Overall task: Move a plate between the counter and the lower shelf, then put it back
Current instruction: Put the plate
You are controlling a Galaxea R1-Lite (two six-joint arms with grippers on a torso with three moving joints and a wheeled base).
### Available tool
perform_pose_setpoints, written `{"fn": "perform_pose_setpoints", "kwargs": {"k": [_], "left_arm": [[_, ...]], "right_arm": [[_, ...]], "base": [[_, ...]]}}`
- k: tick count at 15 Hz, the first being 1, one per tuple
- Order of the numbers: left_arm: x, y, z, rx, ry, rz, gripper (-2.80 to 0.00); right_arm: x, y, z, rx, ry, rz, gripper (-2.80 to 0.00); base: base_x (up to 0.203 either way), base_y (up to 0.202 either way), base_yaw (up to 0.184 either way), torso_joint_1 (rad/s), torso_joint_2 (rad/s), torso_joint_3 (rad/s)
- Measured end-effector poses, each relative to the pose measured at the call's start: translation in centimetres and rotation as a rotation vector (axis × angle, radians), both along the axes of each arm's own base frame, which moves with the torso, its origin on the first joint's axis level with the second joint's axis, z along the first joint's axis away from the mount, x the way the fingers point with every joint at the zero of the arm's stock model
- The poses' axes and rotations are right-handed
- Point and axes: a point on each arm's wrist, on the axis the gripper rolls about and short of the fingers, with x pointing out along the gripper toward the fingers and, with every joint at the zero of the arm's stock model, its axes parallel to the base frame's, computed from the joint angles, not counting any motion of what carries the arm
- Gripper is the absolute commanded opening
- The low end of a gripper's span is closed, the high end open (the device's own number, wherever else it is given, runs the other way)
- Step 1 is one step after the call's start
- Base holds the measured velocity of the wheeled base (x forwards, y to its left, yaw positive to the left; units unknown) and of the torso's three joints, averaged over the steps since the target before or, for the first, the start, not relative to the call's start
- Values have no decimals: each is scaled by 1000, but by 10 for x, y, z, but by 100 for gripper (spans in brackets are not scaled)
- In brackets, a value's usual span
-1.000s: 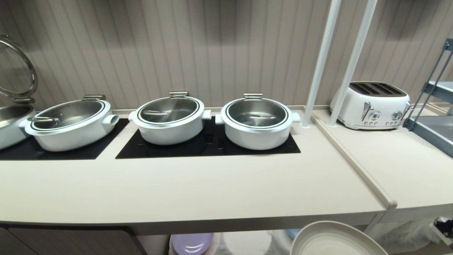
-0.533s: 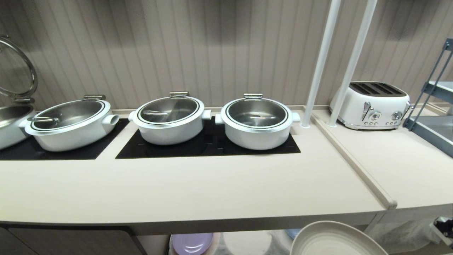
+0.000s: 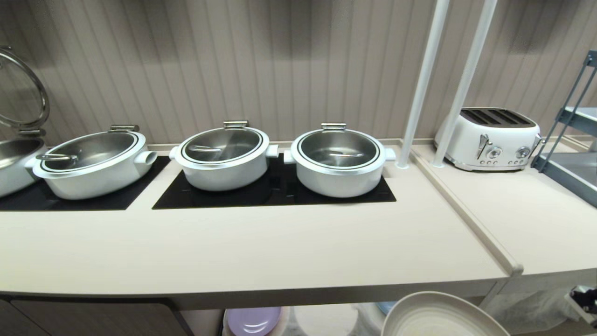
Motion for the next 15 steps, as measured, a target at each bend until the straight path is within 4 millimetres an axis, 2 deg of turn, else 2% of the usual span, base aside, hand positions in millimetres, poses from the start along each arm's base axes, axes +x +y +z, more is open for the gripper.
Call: {"fn": "perform_pose_setpoints", "kwargs": {"k": [8, 15], "left_arm": [[0, 0, 0, -1, 1, -1, -280], [0, 0, 0, -1, 0, 0, -280]], "right_arm": [[0, 0, -1, -1, 1, -2, -280], [-1, 0, -1, -1, 2, -1, -280]], "base": [[0, 7, 1, 3, 1, 0], [0, 183, 0, 0, 4, 1]]}}
